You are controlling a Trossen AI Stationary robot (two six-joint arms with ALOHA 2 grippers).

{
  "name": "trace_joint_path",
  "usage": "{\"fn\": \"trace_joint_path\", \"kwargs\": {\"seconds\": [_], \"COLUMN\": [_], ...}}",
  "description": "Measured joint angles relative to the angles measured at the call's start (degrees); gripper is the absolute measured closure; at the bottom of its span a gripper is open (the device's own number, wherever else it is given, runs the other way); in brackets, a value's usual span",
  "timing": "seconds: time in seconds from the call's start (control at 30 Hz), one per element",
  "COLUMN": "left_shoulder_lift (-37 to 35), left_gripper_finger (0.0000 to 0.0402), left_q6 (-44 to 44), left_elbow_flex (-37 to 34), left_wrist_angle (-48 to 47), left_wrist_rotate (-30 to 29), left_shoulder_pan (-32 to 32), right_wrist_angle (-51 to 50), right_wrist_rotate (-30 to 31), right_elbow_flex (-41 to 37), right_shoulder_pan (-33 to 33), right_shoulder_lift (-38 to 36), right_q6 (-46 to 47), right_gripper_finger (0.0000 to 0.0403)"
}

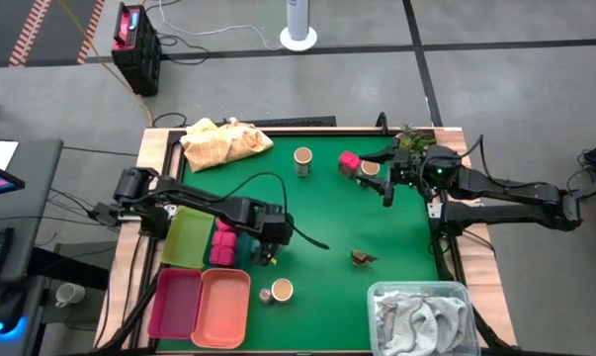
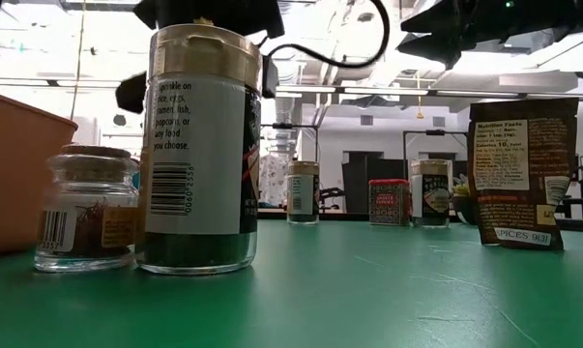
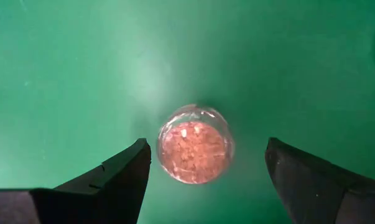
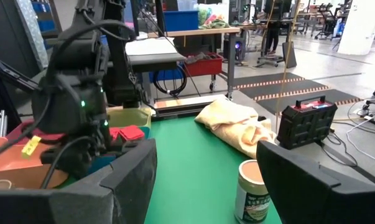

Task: Sort spices by type
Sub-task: Put the brown seasoning bottle into the yellow bin

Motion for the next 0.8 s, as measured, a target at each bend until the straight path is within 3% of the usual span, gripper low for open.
{"fn": "trace_joint_path", "kwargs": {"seconds": [0.23, 0.57, 0.8], "left_shoulder_lift": [1.1, 1.0, 0.2], "left_gripper_finger": [0.0114, 0.0234, 0.0235], "left_q6": [0.2, -0.3, -1.2], "left_elbow_flex": [0.0, -0.7, 1.8], "left_wrist_angle": [3.1, 3.6, -0.2], "left_wrist_rotate": [-1.9, -1.5, -0.2], "left_shoulder_pan": [0.0, 0.3, 0.7], "right_wrist_angle": [0.1, 0.2, 0.2], "right_wrist_rotate": [0.0, 0.0, 0.0], "right_elbow_flex": [0.0, 0.0, 0.0], "right_shoulder_pan": [0.0, 0.0, 0.0], "right_shoulder_lift": [0.0, 0.0, 0.0], "right_q6": [-0.3, -0.4, -0.4], "right_gripper_finger": [0.01, 0.01, 0.01]}}
